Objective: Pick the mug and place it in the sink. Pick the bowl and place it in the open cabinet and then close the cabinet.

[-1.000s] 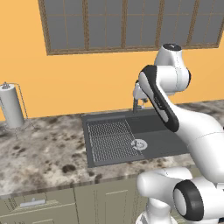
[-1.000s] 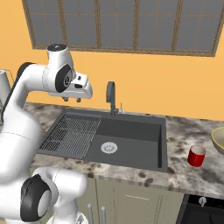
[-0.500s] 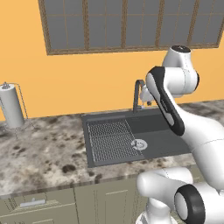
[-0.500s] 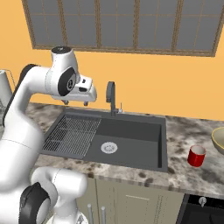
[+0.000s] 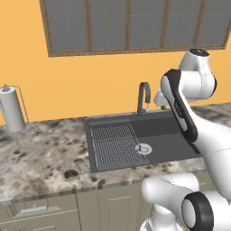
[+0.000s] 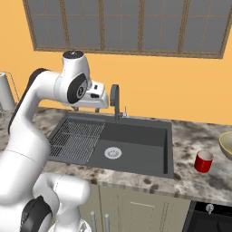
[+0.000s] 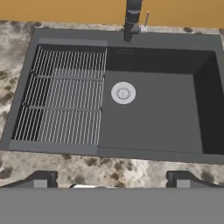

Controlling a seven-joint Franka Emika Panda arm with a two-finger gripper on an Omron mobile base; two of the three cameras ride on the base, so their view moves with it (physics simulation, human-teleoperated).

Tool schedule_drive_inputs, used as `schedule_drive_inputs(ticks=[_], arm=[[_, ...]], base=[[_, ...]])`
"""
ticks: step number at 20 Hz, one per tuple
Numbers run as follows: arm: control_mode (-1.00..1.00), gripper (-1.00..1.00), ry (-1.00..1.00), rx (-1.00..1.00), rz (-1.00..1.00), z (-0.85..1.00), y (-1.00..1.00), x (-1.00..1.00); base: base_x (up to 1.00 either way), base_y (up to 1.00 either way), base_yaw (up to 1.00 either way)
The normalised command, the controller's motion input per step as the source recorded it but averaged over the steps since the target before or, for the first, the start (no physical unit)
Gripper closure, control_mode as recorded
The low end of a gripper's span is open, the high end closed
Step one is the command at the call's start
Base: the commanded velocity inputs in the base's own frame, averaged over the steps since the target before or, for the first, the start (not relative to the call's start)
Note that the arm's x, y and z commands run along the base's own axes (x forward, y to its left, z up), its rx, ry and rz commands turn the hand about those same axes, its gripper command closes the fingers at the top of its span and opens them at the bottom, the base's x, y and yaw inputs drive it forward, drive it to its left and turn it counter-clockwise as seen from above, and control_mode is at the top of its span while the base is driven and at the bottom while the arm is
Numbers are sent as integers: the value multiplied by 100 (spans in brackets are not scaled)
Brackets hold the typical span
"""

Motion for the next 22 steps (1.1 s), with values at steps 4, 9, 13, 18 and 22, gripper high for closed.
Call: schedule_drive_inputs(ticks=[4, 9, 13, 18, 22], arm=[[-100, -100, 0, 0, -3, -8, -53, 0], [-100, -100, 0, 0, -2, -7, -53, 0], [-100, -100, 0, 0, -1, -6, -49, 0], [-100, -100, 0, 0, 0, -7, -45, 0], [-100, -100, 0, -3, -7, -9, -48, 0]], base=[[0, 0, 0], [0, 0, 0], [0, 0, 0], [0, 0, 0], [0, 0, 0]])
